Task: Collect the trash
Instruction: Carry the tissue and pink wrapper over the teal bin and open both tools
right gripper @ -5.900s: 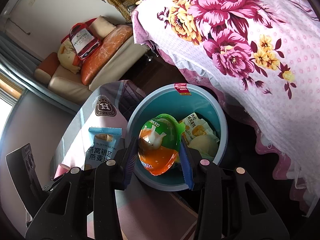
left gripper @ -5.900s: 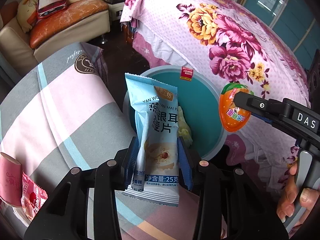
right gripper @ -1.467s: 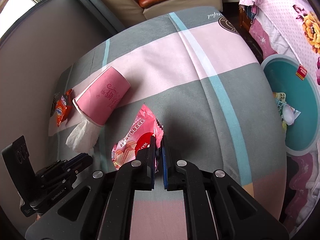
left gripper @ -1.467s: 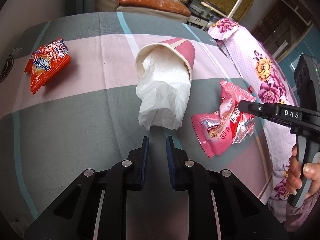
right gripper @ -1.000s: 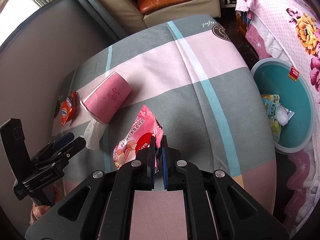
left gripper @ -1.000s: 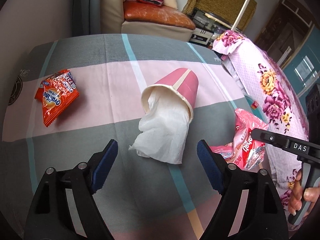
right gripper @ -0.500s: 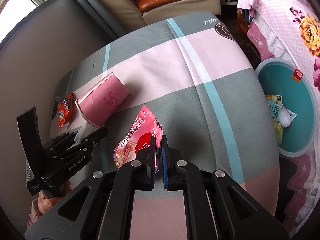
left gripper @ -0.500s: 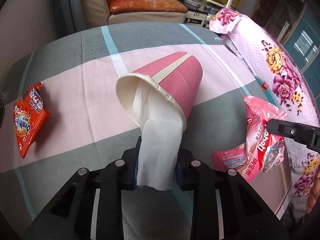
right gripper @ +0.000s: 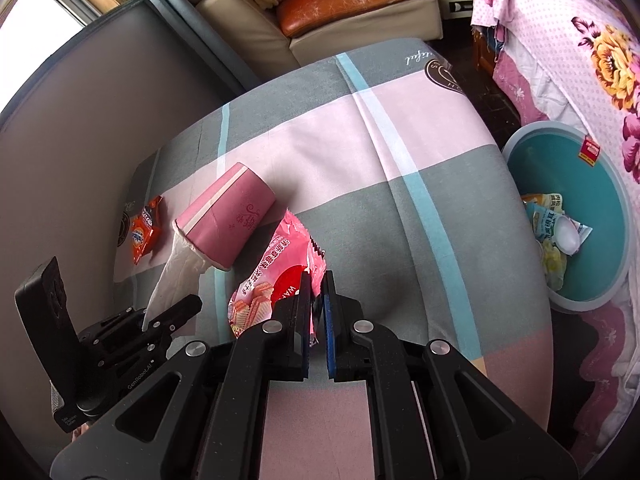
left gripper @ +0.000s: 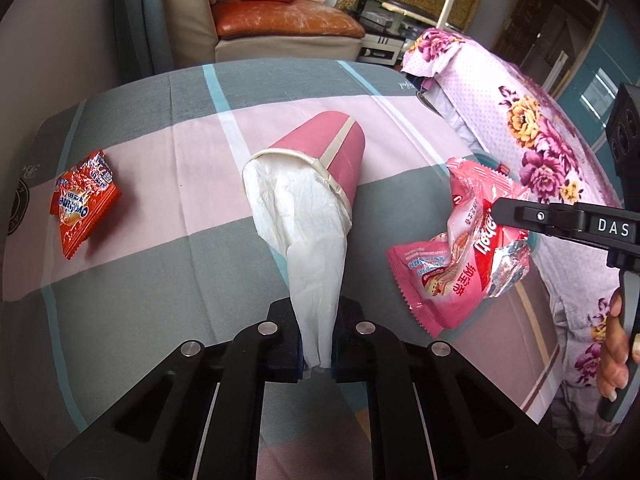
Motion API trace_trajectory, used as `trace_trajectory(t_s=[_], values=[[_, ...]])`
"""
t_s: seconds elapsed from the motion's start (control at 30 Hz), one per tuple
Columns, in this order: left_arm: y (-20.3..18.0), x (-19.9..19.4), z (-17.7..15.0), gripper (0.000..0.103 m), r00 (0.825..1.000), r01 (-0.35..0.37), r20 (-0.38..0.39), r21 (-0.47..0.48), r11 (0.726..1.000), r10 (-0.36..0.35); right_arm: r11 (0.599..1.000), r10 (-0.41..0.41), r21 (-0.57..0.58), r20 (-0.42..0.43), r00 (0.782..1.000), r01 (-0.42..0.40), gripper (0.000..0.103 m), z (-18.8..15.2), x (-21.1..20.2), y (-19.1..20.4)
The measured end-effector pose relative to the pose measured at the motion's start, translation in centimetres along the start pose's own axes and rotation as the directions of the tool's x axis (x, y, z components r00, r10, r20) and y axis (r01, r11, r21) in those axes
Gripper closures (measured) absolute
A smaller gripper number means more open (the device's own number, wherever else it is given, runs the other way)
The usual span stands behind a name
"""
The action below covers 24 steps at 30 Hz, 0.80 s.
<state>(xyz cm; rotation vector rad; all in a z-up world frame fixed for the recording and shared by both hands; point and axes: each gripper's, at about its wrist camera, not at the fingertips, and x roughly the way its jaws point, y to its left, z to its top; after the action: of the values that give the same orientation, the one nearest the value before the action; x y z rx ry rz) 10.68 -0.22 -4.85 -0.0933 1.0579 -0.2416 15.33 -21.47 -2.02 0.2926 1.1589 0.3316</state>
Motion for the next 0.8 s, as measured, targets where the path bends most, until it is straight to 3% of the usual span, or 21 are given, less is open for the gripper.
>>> trace_trajectory(t_s=[0.17, 0.53, 0.8], values=[[-0.3, -2.0, -0.5, 0.094, 0.999, 0.048, 0.014, -0.033, 0.998, -0.048, 1.0, 0.015, 0.001, 0.023, 1.0, -0.015, 0.097, -0.5, -1.3, -0.2], [-4.6, -6.8, 0.7, 0.094, 0.99, 0.094, 0.101, 0.032, 0.995, -0.097, 0.998, 0.042, 0.041, 0.12, 0.992, -0.047, 0.097, -0.5, -5.7, -2.3], [-10.0, -4.5, 3.1, 0.094, 0.992, 0.089, 0.081, 0.098, 0.991, -0.097, 0.993, 0.016, 0.112, 0.217, 0.976, -0.041, 0.097, 0.2, -9.4, -6.8]])
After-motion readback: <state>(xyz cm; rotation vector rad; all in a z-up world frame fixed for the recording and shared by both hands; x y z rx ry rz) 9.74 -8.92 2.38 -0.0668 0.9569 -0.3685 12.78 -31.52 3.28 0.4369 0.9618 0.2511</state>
